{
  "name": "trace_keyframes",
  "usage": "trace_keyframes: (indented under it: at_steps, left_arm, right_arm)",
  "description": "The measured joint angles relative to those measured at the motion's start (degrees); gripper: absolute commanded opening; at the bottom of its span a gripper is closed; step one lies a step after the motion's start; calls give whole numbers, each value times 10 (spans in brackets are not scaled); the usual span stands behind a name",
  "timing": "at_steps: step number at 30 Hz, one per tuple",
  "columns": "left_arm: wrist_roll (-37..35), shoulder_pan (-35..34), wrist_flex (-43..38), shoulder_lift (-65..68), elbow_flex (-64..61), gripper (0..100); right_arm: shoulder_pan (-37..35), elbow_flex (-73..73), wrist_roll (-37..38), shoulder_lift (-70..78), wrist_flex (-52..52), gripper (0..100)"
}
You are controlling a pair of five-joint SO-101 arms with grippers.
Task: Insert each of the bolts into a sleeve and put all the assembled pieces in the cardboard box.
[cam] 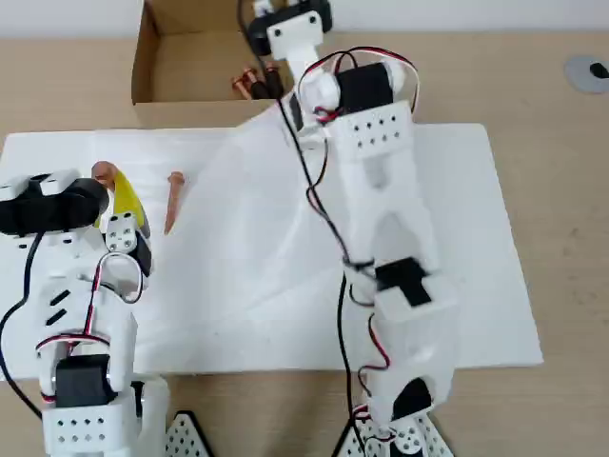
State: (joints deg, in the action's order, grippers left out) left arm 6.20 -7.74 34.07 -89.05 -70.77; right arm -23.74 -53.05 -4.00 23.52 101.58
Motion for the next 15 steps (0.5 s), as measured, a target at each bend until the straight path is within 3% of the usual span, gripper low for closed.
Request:
trace_keyframes:
  at_steps: [15]
  left_arm:
    - [-60,0,0,0,3,6]
  right_arm:
    - [-12,0,58,-38,0,10]
